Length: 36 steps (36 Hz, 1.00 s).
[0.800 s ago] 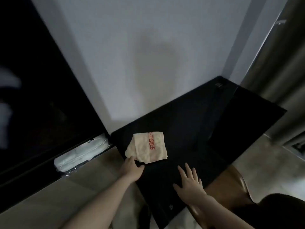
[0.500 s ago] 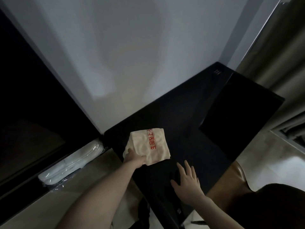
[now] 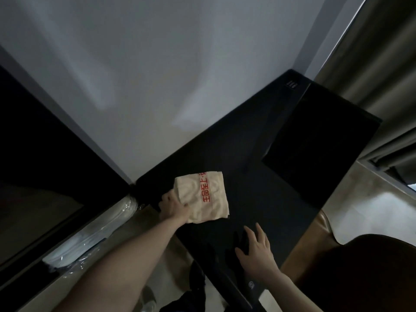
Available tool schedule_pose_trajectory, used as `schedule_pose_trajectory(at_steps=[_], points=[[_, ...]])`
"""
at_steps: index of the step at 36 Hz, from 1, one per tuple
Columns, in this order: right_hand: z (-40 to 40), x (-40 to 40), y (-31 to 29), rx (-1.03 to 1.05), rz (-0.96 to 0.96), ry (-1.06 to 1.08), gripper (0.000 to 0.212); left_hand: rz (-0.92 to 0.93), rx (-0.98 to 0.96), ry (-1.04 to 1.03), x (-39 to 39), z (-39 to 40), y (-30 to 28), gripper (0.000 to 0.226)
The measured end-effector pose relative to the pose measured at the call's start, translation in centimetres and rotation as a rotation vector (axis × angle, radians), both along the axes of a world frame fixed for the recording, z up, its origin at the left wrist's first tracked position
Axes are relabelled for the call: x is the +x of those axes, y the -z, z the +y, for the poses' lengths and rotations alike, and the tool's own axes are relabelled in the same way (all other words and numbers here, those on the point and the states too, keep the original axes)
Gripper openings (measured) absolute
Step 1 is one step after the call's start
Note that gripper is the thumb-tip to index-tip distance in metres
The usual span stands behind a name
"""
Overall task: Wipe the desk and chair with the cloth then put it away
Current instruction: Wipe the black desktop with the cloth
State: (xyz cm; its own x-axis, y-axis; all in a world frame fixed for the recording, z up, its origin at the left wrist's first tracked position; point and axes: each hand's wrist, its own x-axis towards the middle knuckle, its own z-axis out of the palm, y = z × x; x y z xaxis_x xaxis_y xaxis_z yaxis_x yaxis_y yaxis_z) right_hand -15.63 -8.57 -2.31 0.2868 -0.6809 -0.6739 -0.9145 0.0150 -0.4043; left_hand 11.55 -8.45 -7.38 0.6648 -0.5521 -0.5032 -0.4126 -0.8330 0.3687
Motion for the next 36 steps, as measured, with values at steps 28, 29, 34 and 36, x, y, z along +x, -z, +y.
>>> schedule_pose_trajectory(at_steps=[28,29,34,36], points=[[-2.1,-3.5,0.6,-0.058,-0.031,-0.453,0.090,0.368,-0.122,0.090,-14.1,9.4,-0.9,0.029],[-1.9,-3.0,1.4,-0.056,-0.044,-0.498,0.091,0.315,-0.142,0.048,-13.8,9.9,-1.0,0.030],[0.3,-1.7,4.5,-0.025,0.014,-0.684,0.087,0.229,-0.231,-0.050,-13.1,12.1,-1.1,0.034],[0.7,-2.2,4.7,-0.051,0.053,-0.704,0.082,0.197,-0.225,-0.029,-13.1,12.5,-1.3,0.031]])
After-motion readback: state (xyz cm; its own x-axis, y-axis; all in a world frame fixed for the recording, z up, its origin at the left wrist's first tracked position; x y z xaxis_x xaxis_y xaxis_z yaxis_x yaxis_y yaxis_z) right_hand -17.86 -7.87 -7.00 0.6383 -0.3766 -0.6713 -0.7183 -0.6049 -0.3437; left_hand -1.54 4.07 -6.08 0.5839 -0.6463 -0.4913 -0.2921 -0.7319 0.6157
